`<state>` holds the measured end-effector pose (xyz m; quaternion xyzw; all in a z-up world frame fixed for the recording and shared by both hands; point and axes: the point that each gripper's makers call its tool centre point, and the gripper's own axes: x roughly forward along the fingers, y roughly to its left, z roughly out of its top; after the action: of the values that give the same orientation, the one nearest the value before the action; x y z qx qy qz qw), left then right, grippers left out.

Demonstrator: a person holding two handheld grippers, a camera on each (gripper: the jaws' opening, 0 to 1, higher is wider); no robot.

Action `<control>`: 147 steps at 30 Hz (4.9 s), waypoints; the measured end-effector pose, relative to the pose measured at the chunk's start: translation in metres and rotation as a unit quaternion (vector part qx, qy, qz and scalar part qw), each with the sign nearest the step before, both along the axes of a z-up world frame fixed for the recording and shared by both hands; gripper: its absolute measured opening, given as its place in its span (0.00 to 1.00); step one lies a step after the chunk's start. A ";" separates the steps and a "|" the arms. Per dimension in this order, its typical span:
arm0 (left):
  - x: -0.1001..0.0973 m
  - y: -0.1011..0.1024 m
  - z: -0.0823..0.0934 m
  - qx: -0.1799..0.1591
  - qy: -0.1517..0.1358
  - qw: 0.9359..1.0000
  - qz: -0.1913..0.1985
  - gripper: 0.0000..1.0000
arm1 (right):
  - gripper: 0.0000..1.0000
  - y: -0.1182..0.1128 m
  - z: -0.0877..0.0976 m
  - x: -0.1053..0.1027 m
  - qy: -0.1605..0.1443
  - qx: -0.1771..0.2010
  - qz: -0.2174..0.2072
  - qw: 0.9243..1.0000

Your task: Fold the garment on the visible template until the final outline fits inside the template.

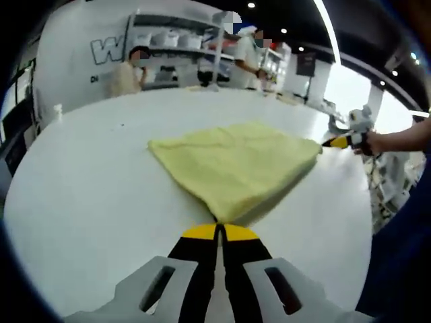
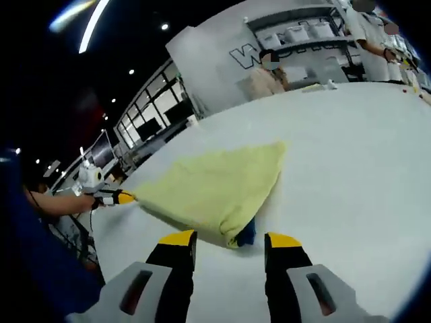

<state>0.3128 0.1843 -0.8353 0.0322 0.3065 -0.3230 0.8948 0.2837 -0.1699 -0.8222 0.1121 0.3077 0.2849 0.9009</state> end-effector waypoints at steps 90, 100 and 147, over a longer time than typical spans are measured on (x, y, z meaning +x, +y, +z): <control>0.003 0.003 -0.011 -0.023 0.019 0.999 0.031 0.00 | 0.00 -0.009 -0.013 0.010 -0.020 -0.145 0.091 0.985; 0.003 0.003 -0.011 -0.024 0.022 0.999 0.030 0.00 | 0.00 -0.011 -0.010 0.010 -0.021 -0.160 0.131 0.978; -0.110 0.020 -0.001 -0.003 0.021 1.000 -0.009 0.00 | 0.00 0.005 -0.016 -0.081 0.013 -0.114 0.143 0.983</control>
<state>0.2032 0.2040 -0.8367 0.0257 0.3241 -0.3330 0.8851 0.2030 -0.1654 -0.8380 -0.0327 0.3622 0.3722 0.8539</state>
